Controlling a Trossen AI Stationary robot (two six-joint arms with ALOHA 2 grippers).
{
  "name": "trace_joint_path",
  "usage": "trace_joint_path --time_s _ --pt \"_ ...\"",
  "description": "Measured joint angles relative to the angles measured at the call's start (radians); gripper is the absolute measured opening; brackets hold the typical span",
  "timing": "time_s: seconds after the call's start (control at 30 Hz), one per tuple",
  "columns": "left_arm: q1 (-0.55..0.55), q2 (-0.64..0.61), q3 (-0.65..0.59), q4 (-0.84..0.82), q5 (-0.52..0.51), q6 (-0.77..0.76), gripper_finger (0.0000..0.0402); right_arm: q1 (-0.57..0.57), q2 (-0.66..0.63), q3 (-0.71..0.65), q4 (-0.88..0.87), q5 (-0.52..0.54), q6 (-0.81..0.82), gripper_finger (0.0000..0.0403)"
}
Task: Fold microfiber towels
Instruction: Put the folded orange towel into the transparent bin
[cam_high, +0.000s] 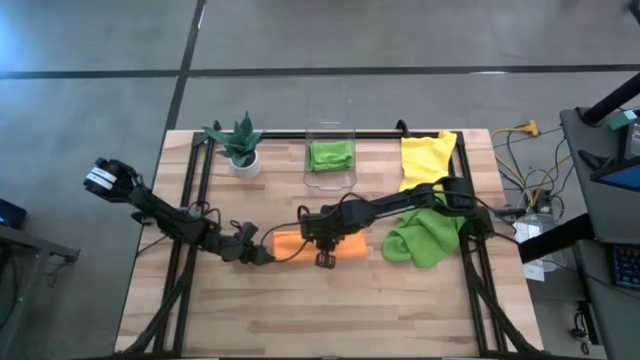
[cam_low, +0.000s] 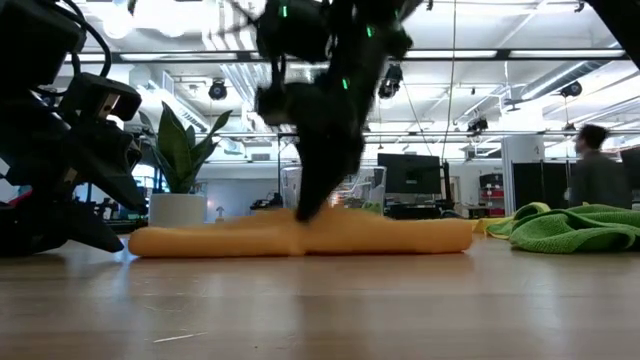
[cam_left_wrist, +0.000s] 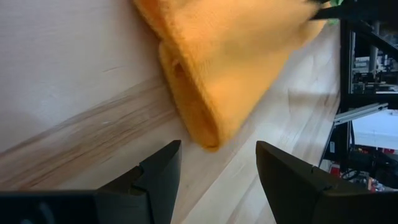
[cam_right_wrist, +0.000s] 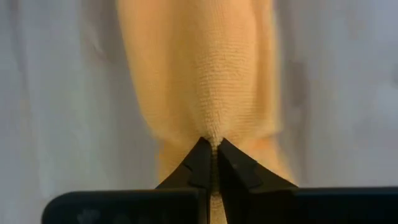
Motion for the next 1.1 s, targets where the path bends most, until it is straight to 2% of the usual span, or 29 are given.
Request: trace_joint_path --time_s 0.3,0.5,0.8,0.97,1.1 --pt "0.000 -0.017 -0.002 0.011 0.000 0.007 0.0191 -0.012 -0.015 0.177 -0.209 0.050 -0.045 0.0009" --pt "0.000 -0.089 -0.002 0.018 -0.016 0.053 0.0191 -0.013 -0.015 0.256 -0.287 0.052 -0.047 0.0009" --pt "0.000 -0.248 -0.001 0.020 -0.117 0.128 0.0191 -0.013 -0.016 0.340 -0.359 0.077 -0.038 0.0009" --pt "0.000 -0.350 0.006 0.022 -0.229 0.170 0.0191 -0.005 -0.017 0.387 -0.375 0.078 -0.028 0.0009" --pt "0.004 -0.379 0.008 0.017 -0.273 0.190 0.0191 0.010 -0.019 0.423 -0.374 0.078 -0.020 0.0009"
